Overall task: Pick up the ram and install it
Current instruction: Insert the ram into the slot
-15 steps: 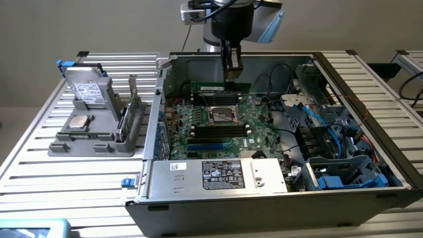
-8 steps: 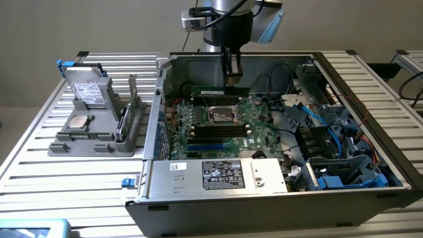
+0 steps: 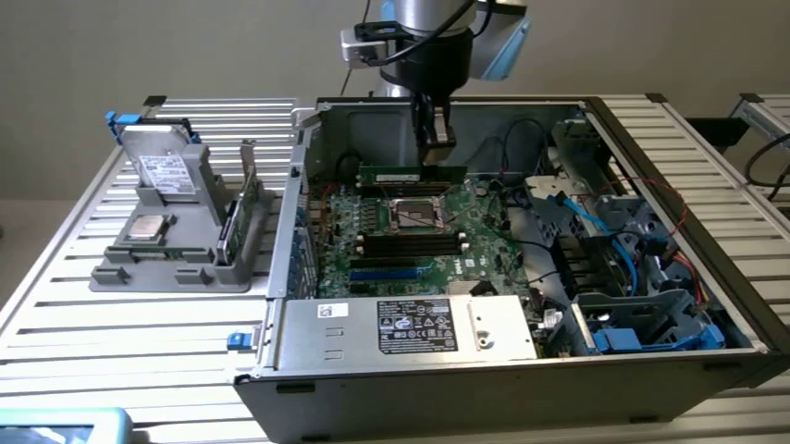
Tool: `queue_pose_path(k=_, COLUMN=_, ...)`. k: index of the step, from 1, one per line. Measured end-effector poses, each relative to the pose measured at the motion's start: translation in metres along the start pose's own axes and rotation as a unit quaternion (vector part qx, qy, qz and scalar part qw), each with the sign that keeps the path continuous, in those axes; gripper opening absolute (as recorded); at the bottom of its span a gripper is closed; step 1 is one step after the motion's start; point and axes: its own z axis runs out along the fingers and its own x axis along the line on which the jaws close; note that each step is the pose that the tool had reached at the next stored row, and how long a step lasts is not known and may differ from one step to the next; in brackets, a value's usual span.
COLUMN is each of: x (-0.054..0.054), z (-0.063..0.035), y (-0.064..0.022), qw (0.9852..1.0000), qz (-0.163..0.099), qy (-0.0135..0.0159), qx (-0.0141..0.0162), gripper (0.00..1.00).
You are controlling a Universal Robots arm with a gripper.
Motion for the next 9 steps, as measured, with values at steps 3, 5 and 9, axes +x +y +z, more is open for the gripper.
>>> queue_pose_path(k=3, x=-0.0009, z=0.0026, y=-0.0002, qw=1.0000, qz=-0.004, qy=-0.0003, qx=0.0002, gripper=0.14)
queue_pose_path(k=5, x=-0.0011, z=0.0037, y=-0.0001, qw=1.0000, qz=-0.004, qy=0.0000, qx=0.0002, gripper=0.14)
queue_pose_path(k=9, x=-0.0015, z=0.0059, y=0.0000, qw=1.0000, qz=-0.004, qy=0.0018, qx=0.0010, gripper=0.14)
